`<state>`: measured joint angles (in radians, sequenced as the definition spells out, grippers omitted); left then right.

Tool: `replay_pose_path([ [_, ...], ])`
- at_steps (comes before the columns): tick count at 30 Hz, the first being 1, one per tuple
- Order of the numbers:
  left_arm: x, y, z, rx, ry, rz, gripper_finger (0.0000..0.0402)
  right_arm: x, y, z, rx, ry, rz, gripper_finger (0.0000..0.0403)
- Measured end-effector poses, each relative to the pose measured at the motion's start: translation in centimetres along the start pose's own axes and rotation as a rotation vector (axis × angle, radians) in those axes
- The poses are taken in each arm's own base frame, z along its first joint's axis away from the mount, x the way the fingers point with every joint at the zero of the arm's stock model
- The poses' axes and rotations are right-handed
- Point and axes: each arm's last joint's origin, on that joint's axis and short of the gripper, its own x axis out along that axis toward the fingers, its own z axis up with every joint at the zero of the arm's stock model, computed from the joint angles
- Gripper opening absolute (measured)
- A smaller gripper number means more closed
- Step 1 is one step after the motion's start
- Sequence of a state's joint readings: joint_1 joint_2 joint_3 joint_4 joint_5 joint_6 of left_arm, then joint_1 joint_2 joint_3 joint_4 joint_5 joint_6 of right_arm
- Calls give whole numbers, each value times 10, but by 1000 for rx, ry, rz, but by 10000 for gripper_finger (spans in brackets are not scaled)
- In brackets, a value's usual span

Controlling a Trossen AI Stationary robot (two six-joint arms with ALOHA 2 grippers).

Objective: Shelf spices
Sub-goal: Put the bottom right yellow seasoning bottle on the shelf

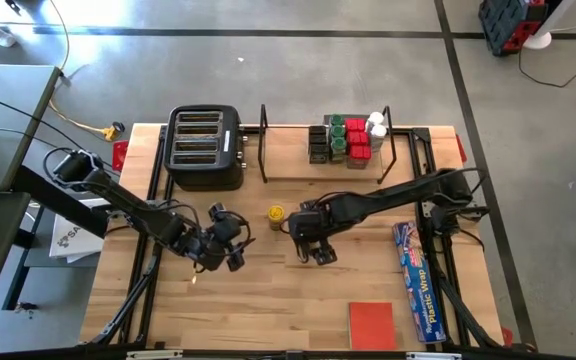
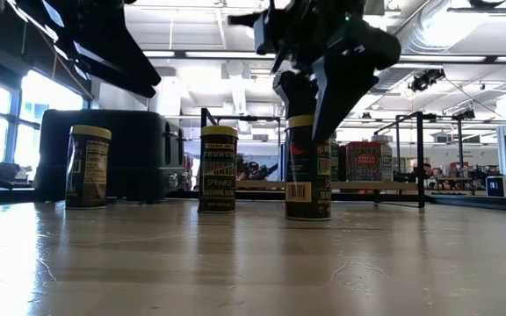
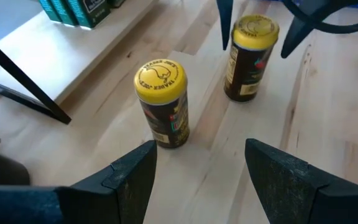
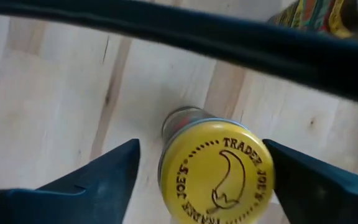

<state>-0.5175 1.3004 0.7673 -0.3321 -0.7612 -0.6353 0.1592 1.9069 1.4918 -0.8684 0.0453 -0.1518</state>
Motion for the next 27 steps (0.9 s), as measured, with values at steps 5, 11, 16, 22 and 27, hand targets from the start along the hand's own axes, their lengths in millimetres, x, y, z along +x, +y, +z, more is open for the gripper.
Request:
replay_pose_path([
  [5, 2, -2, -2, 10, 8, 4, 241, 10, -3, 0, 31, 18, 20, 253],
  [11, 1, -3, -3, 25, 1, 2, 241, -11, -16, 11, 81, -29, 20, 209],
  [16, -1, -5, -4, 33, 1, -5, 241, -64, -58, 26, 131, -109, -48, 209],
  [22, -3, -6, -5, 39, -14, 3, 241, -124, -152, 17, 307, -249, -227, 209],
  [27, -4, -7, -5, 35, -18, -1, 241, -116, -228, -6, 454, -211, -236, 209],
])
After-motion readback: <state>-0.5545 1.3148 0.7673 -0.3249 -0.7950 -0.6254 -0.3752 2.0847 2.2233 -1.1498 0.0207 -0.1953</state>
